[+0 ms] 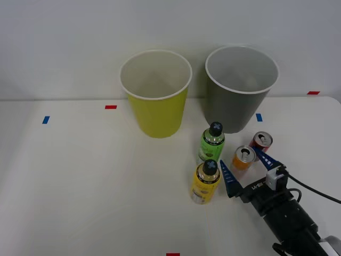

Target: Put cans in the gray bin, plastic bottles in the light green bin

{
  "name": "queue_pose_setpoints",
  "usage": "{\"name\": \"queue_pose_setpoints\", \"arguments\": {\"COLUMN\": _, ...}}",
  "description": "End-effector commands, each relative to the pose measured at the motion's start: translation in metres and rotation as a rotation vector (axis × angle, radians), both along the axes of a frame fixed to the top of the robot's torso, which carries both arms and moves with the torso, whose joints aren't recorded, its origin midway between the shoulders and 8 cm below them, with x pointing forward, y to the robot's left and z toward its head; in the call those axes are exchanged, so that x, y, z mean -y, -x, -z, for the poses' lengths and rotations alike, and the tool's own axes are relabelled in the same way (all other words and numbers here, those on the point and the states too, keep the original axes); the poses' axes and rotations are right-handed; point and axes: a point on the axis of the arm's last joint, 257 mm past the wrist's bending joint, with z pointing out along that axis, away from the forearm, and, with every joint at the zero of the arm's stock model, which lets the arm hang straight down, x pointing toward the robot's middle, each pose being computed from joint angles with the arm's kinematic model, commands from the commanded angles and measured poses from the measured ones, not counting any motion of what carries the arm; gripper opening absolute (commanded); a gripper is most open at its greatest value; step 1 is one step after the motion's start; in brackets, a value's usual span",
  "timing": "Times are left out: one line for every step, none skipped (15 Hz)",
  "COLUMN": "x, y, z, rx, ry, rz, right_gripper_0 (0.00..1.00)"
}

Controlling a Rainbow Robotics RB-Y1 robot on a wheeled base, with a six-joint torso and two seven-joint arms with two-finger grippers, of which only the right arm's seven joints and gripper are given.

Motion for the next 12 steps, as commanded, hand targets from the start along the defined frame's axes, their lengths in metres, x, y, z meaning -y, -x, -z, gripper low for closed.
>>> {"name": "queue_pose_setpoints", "arguments": {"x": 0.0002, "y": 0.0018, "z": 0.0021, "rx": -0.005, "ry": 0.003, "rz": -0.001, "right_gripper_0": 1.0}}
{"name": "queue_pose_setpoints", "arguments": {"x": 0.0012, "y": 0.002, "z": 0.003, "rx": -0.006, "ry": 0.008, "rz": -0.001, "right_gripper_0": 1.0}}
{"name": "queue_pose_setpoints", "arguments": {"x": 0.0014, "y": 0.0026, "z": 0.0027, "rx": -0.004, "ry": 0.009, "rz": -0.002, "right_gripper_0": 1.0}}
{"name": "queue_pose_setpoints", "arguments": {"x": 0.0016, "y": 0.0025, "z": 0.003, "rx": -0.006, "ry": 0.009, "rz": -0.002, "right_gripper_0": 1.0}}
{"name": "queue_pose_setpoints", "arguments": {"x": 0.0017, "y": 0.0026, "z": 0.0034, "rx": -0.006, "ry": 0.009, "rz": -0.002, "right_gripper_0": 1.0}}
{"name": "queue_pose_setpoints", "arguments": {"x": 0.001, "y": 0.0029, "z": 0.0037, "rx": -0.006, "ry": 0.01, "rz": -0.003, "right_gripper_0": 1.0}}
{"name": "queue_pose_setpoints", "arguments": {"x": -0.0007, "y": 0.0033, "z": 0.0024, "rx": -0.002, "ry": 0.007, "rz": -0.006, "right_gripper_0": 1.0}}
{"name": "queue_pose_setpoints", "arguments": {"x": -0.003, "y": 0.0041, "z": 0.0028, "rx": -0.002, "ry": 0.007, "rz": -0.011, "right_gripper_0": 1.0}}
{"name": "queue_pose_setpoints", "arguments": {"x": -0.0045, "y": 0.0047, "z": 0.003, "rx": -0.002, "ry": 0.007, "rz": -0.014, "right_gripper_0": 1.0}}
{"name": "queue_pose_setpoints", "arguments": {"x": -0.0051, "y": 0.0046, "z": 0.0027, "rx": 0.002, "ry": 0.014, "rz": -0.016, "right_gripper_0": 1.0}}
{"name": "queue_pose_setpoints", "arguments": {"x": -0.005, "y": 0.0051, "z": 0.0034, "rx": 0.004, "ry": 0.023, "rz": -0.015, "right_gripper_0": 0.89}}
{"name": "queue_pose_setpoints", "arguments": {"x": -0.0055, "y": 0.0048, "z": 0.0024, "rx": 0.01, "ry": 0.033, "rz": -0.017, "right_gripper_0": 0.62}}
